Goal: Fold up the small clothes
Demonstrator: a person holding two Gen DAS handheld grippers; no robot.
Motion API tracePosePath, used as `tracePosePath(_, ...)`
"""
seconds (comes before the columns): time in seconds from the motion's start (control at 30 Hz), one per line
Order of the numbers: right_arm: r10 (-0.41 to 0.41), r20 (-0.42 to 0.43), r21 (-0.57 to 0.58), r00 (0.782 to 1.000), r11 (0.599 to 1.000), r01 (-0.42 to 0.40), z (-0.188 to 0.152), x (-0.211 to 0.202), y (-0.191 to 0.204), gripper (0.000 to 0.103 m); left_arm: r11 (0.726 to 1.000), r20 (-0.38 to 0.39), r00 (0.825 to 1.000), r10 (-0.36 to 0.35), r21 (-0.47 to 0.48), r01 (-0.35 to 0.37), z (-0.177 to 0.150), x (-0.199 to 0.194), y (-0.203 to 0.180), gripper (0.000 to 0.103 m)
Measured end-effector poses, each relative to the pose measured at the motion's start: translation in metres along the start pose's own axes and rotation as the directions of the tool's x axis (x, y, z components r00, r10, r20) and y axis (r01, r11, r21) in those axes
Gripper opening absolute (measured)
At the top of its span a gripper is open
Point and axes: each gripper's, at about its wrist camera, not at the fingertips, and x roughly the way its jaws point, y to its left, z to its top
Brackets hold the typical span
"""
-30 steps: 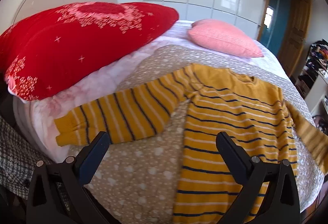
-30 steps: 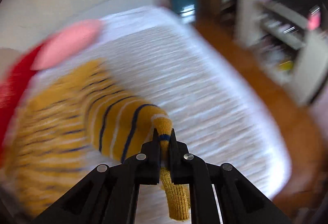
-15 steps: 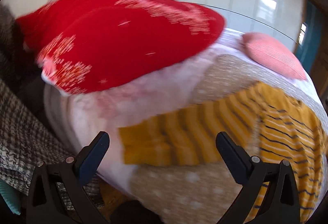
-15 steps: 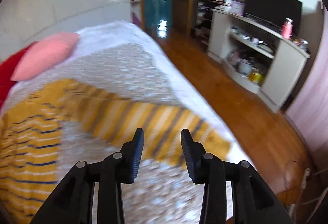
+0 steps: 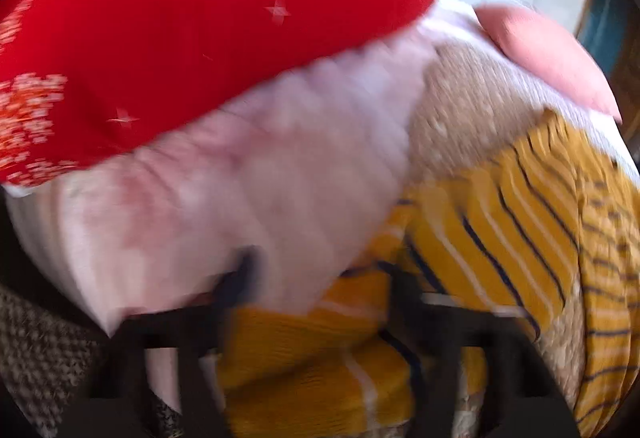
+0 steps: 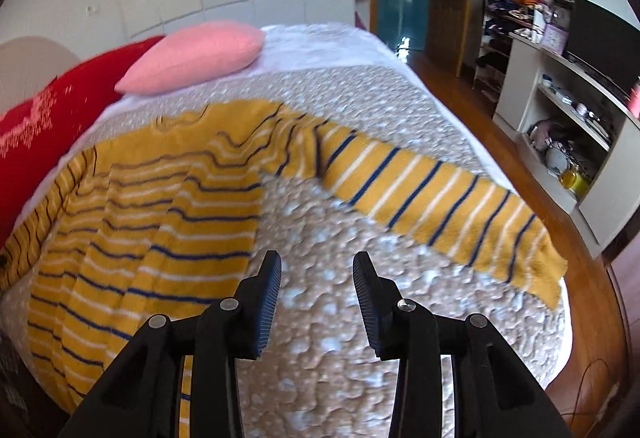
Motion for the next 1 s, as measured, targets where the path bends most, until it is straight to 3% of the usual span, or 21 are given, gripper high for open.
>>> tracePosePath(0.1,0.008,-0.008,-0.01,1.0,1.0,-0.008,-0.002,0.004,0.009,0.041,1.0,0.001,1.0,0.012,0.0,-0.012,0.014,-0.005,0.009,0.01)
tracePosePath(0.13,0.01,-0.009,-0.014,1.0,1.0,-0.01,-0.003,0.004,0.011,0.041,0.999,0.011,0.999,0.05,0.0,-0.05,0.019,-0.008,0.012,0.008)
tracePosePath(0.17,0.011,-0.01,-0.018,1.0,1.0,-0.011,-0.003,0.004,0.012,0.041,0.991,0.04,0.99,0.133,0.004,-0.133,0.027,-0.011,0.016,0.003)
tracePosePath(0.2,0.01,-0.01,-0.024,1.0,1.0,-0.01,-0.004,0.005,0.015,0.041,0.98,0.059,0.978,0.198,0.01,-0.199,0.033,-0.013,0.019,0.0)
tracePosePath(0.27,0.005,-0.012,-0.029,1.0,1.0,-0.006,-0.003,0.007,0.018,0.041,0.933,0.091,0.929,0.359,-0.001,-0.361,0.051,-0.016,0.031,0.0)
tracePosePath(0.3,0.003,-0.017,-0.027,1.0,1.0,-0.003,-0.004,0.01,0.019,0.041,0.917,0.105,0.912,0.397,-0.01,-0.398,0.057,-0.02,0.036,0.0)
tracePosePath(0.33,0.004,-0.021,-0.022,1.0,1.0,-0.004,-0.003,0.011,0.019,0.041,0.914,0.115,0.907,0.405,-0.017,-0.406,0.06,-0.024,0.039,0.0)
tracePosePath(0.47,0.054,-0.039,0.018,0.998,0.998,-0.053,-0.006,0.015,0.018,0.041,0.976,0.152,0.965,0.215,-0.012,-0.216,0.044,-0.07,0.024,0.005)
tracePosePath(0.5,0.086,-0.047,0.03,0.995,0.996,-0.085,-0.007,0.015,0.017,0.041,0.989,0.155,0.977,0.149,-0.001,-0.151,0.034,-0.081,0.015,0.02)
tracePosePath(0.53,0.129,-0.06,0.043,0.99,0.991,-0.127,-0.01,0.016,0.017,0.041,0.997,0.156,0.985,0.076,0.014,-0.079,0.022,-0.093,0.004,0.044)
tracePosePath(0.57,0.18,-0.075,0.058,0.981,0.983,-0.176,-0.015,0.017,0.017,0.041,0.999,0.156,0.988,0.015,0.03,-0.02,0.01,-0.102,-0.007,0.057)
tracePosePath(0.6,0.223,-0.091,0.073,0.971,0.973,-0.217,-0.019,0.018,0.016,0.041,0.997,0.154,0.987,-0.055,0.056,0.047,-0.005,-0.112,-0.023,0.071)
tracePosePath(0.73,0.293,-0.134,0.12,0.947,0.953,-0.278,-0.039,0.021,0.012,0.045,0.953,0.067,0.969,-0.239,0.209,0.221,-0.064,-0.118,-0.105,0.072)
tracePosePath(0.9,0.333,-0.163,0.151,0.929,0.939,-0.31,-0.058,0.026,0.013,0.047,0.901,-0.088,0.938,-0.335,0.262,0.346,-0.106,-0.095,-0.168,0.072)
tracePosePath(1.0,0.365,-0.153,0.148,0.918,0.927,-0.344,-0.064,0.025,0.023,0.047,0.87,-0.16,0.902,-0.401,0.241,0.43,-0.122,-0.088,-0.192,0.072)
